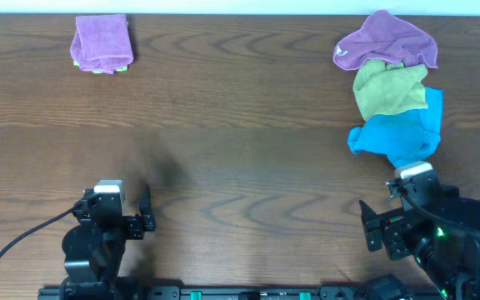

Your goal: Fold the cloth

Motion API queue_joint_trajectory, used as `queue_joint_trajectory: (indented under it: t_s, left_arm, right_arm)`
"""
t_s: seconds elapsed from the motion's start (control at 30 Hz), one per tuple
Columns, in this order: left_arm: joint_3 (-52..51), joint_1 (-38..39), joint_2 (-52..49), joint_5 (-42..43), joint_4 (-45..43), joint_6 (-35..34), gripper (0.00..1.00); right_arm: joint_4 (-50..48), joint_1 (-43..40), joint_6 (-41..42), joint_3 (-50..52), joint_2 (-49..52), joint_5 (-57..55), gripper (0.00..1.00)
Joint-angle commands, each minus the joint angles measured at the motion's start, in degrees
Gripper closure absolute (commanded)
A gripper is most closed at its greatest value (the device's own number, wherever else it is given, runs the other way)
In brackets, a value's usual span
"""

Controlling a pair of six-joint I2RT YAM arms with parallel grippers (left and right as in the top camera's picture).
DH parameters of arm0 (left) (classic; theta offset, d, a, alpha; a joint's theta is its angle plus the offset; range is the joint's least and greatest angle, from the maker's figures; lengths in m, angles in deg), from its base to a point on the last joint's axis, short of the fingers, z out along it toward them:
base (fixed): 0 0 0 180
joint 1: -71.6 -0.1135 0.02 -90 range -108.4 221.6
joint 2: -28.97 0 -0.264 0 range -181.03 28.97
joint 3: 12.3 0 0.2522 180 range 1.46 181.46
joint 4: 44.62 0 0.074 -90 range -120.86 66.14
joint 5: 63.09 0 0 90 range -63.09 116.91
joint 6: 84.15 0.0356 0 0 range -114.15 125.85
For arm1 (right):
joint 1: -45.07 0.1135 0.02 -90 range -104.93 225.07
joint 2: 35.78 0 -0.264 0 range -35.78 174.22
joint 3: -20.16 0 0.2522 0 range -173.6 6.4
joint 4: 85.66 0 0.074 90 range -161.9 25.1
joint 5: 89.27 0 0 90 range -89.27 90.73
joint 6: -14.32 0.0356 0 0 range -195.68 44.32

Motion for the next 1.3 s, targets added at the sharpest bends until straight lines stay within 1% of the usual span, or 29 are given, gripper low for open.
queue_joint_trajectory:
  t_s: [0.0, 0.23, 0.47, 0.93, 1.27]
  left_arm:
    - [-1.5, 0.1, 1.1, 0.3, -0.3, 0.4, 0.05]
    - [-5.8, 0.1, 2.9, 0.3, -2.4, 0.2, 0.04]
    - [-10.5, 0.1, 4.2, 0.4, -7.0, -0.5, 0.05]
    - [-10.6, 0.4, 7.0, 0.2, -7.3, -0.4, 0.05]
    - [-10.6, 0.3, 7.0, 0.2, -7.3, -0.4, 0.05]
  right_arm:
    - [0.0, 0.2, 0.1, 0.0, -0.3, -0.3, 0.01]
    - [0.0, 0.2, 0.1, 0.0, -0.3, -0.3, 0.01]
    - [0.0, 0.2, 0.1, 0.0, -0.3, -0.3, 0.01]
    - [0.0, 0.2, 0.1, 0.0, -0.3, -0.3, 0.01]
    - [0.0, 0.2, 0.1, 0.0, -0.3, -0.3, 0.01]
